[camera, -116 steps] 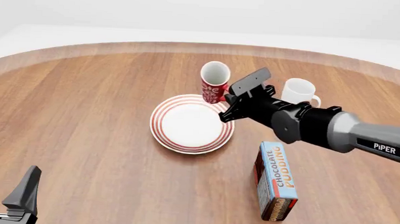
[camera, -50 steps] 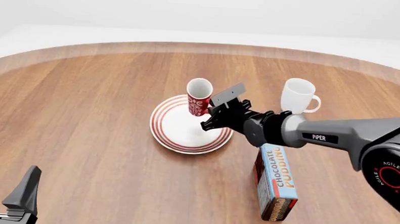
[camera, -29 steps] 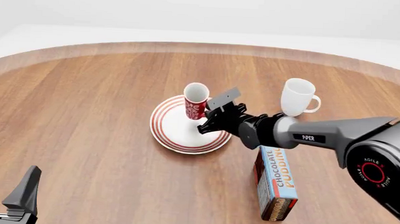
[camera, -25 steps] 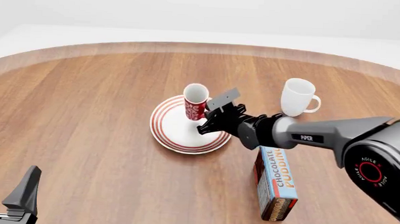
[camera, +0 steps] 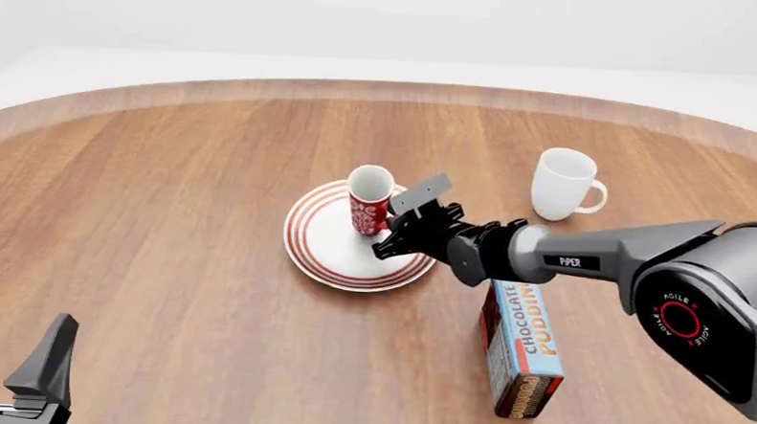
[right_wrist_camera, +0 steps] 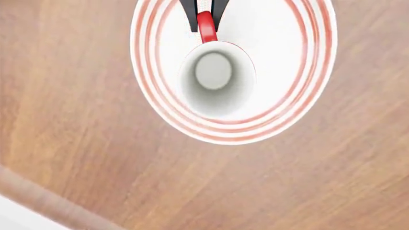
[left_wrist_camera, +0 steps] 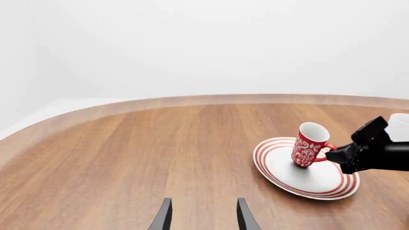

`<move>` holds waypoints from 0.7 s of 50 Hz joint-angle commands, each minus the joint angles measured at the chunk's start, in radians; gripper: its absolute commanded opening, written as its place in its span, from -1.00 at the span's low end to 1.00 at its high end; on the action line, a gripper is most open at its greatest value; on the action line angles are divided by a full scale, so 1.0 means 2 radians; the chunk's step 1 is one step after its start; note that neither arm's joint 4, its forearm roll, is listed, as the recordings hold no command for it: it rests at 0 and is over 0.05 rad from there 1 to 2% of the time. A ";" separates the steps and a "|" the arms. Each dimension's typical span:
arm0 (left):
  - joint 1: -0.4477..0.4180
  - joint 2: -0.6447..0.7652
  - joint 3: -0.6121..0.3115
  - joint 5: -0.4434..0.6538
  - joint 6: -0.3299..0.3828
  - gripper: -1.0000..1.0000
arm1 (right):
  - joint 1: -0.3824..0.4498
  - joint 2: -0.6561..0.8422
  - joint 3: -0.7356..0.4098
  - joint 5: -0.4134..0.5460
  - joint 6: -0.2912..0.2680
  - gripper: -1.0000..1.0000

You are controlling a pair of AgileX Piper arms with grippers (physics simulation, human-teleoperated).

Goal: Pick up the red mug and put it on the plate

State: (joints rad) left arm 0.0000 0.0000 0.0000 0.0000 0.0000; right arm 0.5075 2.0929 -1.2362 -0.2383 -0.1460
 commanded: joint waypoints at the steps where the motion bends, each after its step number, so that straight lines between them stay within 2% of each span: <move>1: 0.000 0.000 0.000 0.000 0.000 1.00 | 0.000 0.005 -0.006 0.000 0.007 -1.00; 5: 0.000 0.000 0.000 0.000 0.000 1.00 | 0.004 0.003 -0.007 0.001 0.013 -1.00; 6: 0.000 0.000 0.000 0.000 0.000 1.00 | 0.006 0.002 -0.005 -0.002 0.016 1.00; 21: 0.000 0.000 0.000 0.000 0.000 1.00 | 0.001 0.006 -0.002 -0.008 0.003 1.00; 35: 0.000 0.000 0.000 0.000 0.000 1.00 | 0.004 -0.001 0.003 -0.007 0.011 1.00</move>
State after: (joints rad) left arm 0.0000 0.0000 0.0000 0.0000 0.0000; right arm 0.5165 2.0963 -1.2337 -0.2525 -0.1315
